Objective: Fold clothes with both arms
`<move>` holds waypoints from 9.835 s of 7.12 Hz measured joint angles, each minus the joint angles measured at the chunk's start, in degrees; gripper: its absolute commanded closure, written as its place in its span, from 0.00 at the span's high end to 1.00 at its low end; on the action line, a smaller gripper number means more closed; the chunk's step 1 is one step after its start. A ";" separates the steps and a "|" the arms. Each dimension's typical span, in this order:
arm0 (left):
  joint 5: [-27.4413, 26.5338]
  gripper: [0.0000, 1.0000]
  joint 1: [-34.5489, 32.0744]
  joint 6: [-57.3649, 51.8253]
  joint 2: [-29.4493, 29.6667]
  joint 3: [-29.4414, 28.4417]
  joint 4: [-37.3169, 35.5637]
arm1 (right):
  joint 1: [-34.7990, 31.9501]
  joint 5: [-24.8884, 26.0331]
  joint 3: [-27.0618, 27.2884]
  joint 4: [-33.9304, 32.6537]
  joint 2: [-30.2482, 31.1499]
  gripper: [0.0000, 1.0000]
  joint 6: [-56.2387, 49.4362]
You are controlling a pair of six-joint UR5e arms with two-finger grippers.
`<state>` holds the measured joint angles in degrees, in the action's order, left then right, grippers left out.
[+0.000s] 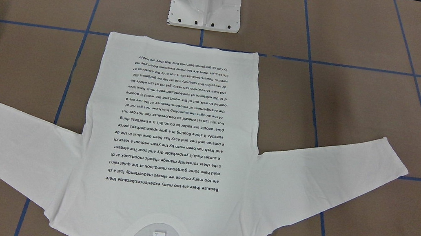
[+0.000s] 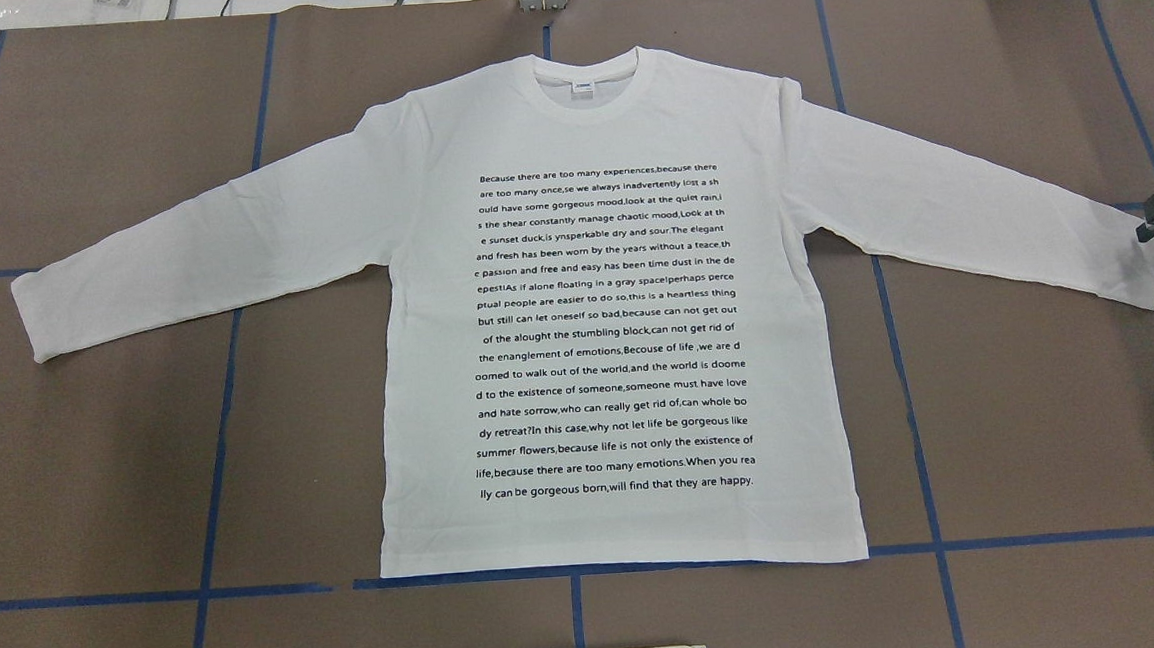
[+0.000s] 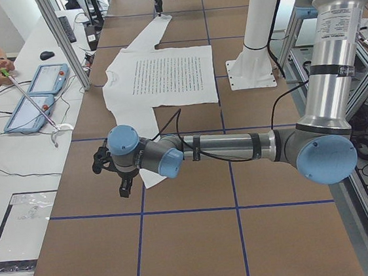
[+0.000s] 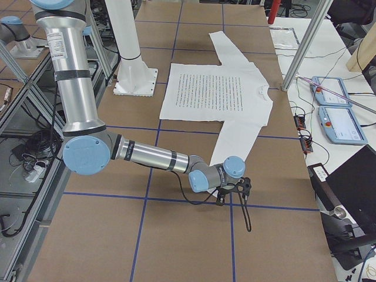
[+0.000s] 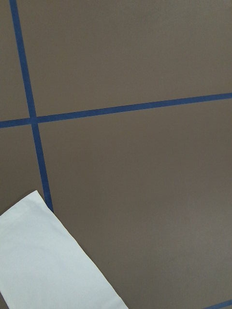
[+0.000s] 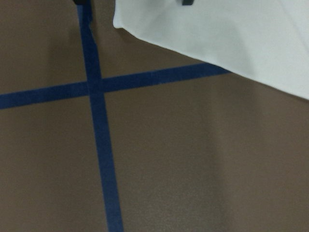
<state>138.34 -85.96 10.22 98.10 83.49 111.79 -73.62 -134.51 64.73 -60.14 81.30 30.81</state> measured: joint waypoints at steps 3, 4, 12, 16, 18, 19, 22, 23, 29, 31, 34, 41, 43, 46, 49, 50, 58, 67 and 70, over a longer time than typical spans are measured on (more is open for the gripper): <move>0.00 1.00 0.00 -0.02 -0.09 -0.31 0.41 | 0.05 0.02 -0.50 0.19 0.10 0.00 -0.04; 0.00 1.00 0.00 -0.02 -0.10 -0.36 0.43 | 0.05 -0.07 -0.33 0.20 0.19 0.00 -0.02; 1.54 1.00 0.00 0.09 -0.11 0.60 0.60 | 10.31 -6.03 24.67 -0.49 -7.51 0.00 40.44; 2.72 1.00 0.00 0.18 -0.10 0.77 0.68 | 27.85 15.30 16.45 -0.80 -35.12 0.00 65.93; 4.19 1.00 0.02 0.04 -0.10 0.69 0.68 | 33.88 22.60 12.71 -0.78 -45.10 0.00 72.37; 4.44 1.00 0.06 0.00 -0.10 0.65 0.70 | 37.08 26.61 10.56 -0.53 -47.97 0.00 73.41; 4.56 1.00 0.16 -0.02 -0.19 0.34 1.49 | 41.62 31.76 5.10 0.69 -51.51 0.00 73.77; 4.56 1.00 0.17 0.00 -0.53 0.30 1.98 | 41.90 32.52 3.56 2.61 -51.62 0.45 73.78; 3.98 0.95 10.27 12.84 -1.29 -0.75 9.06 | 43.57 39.51 2.01 5.33 -51.90 0.98 76.46; 3.74 0.89 14.59 18.32 0.32 -6.20 12.11 | 41.81 39.57 7.90 5.46 -46.03 0.98 77.17; 3.42 0.85 17.65 19.90 3.68 -16.21 17.32 | 39.36 38.30 18.10 4.84 -36.28 0.98 77.12; 0.89 0.02 19.16 21.38 5.47 -19.68 18.42 | 33.09 29.44 26.10 4.69 -26.58 0.96 77.12; -0.50 0.00 19.16 21.75 5.46 -19.67 18.38 | 32.42 28.90 26.23 4.63 -26.15 0.96 77.11; -1.70 0.61 19.16 21.62 5.48 -18.48 18.32 | 31.65 28.51 26.29 4.60 -25.92 0.96 77.13; -6.83 0.60 19.16 21.52 6.07 -18.60 18.45 | 31.02 27.92 26.33 4.60 -25.44 0.96 77.18; -7.15 0.60 19.18 21.57 6.11 -18.72 18.46 | 30.95 27.85 26.33 4.60 -25.34 0.96 77.20; -6.93 0.56 19.99 21.28 5.79 -19.47 18.21 | 30.75 27.73 26.48 4.60 -24.56 0.96 77.19; 4.75 0.00 20.95 30.14 7.49 -7.01 17.74 | 23.57 18.08 29.64 4.92 -18.86 0.99 76.01; 5.49 0.00 29.52 56.38 19.64 -1.12 17.91 | 11.09 3.29 29.78 5.24 -11.20 0.99 61.99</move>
<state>143.83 -56.44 66.60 117.74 82.37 129.71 -62.53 -131.22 94.52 -54.91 70.09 92.80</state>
